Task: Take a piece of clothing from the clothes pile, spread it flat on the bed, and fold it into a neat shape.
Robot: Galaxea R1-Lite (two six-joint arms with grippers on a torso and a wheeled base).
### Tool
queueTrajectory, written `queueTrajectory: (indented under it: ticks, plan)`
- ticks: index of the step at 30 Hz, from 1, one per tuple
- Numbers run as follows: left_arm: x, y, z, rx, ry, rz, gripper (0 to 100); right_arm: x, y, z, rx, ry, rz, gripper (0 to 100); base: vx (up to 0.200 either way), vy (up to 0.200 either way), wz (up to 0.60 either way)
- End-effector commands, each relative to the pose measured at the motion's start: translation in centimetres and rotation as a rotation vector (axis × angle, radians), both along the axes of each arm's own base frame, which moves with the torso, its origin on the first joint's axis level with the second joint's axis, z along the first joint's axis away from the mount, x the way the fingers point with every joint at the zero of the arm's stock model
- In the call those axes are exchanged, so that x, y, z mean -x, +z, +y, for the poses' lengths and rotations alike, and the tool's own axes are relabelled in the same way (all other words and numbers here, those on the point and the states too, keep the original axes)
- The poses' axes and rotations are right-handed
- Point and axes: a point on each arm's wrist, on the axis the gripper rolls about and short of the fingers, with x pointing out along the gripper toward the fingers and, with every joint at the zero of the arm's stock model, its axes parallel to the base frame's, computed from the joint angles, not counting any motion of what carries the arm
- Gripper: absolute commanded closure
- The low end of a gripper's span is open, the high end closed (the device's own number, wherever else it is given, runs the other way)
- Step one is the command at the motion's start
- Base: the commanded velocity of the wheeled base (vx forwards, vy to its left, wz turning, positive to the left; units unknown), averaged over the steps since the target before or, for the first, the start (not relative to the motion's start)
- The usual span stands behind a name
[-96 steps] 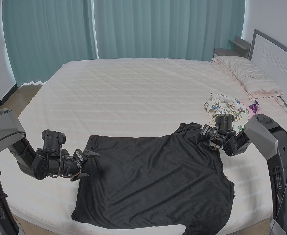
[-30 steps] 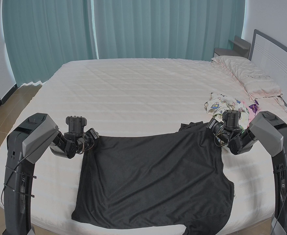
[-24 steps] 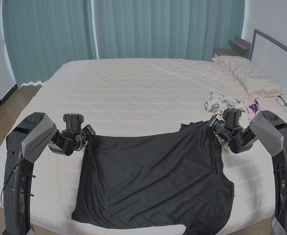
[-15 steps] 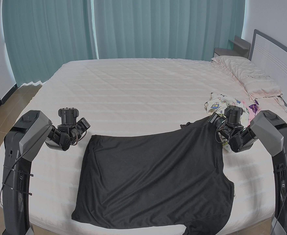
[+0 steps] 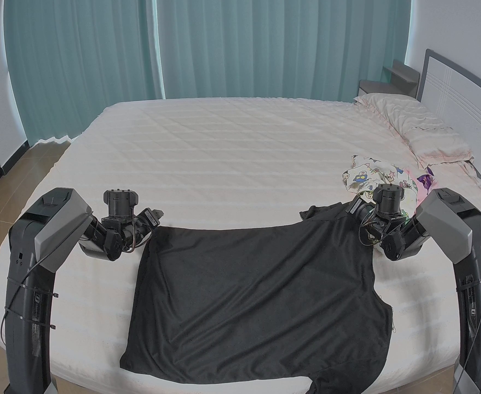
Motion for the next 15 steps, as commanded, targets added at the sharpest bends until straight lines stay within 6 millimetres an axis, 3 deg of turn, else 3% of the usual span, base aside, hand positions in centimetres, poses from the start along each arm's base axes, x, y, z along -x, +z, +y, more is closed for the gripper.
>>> queueTrajectory:
  ticks: [1, 9, 10, 15]
  plan:
    - [0.2, -0.1, -0.7, 0.005, -0.024, 0.006, 0, 0.1, -0.3, 0.1, 0.0, 0.002, 0.007, 100, 0.0, 0.0, 0.0]
    - [0.5, -0.9, -2.0, -0.003, -0.066, 0.026, 0, 0.2, -0.5, 0.1, 0.001, 0.003, 0.013, 100, 0.0, 0.0, 0.0]
    - [0.4, -1.3, -1.9, -0.004, -0.064, 0.033, 100, 0.2, -0.5, 0.1, 0.002, 0.004, 0.014, 100, 0.0, 0.0, 0.0]
    - [0.4, -2.5, -1.8, -0.042, -0.073, 0.051, 100, 0.2, -0.8, 0.1, 0.001, 0.003, 0.019, 100, 0.0, 0.0, 0.0]
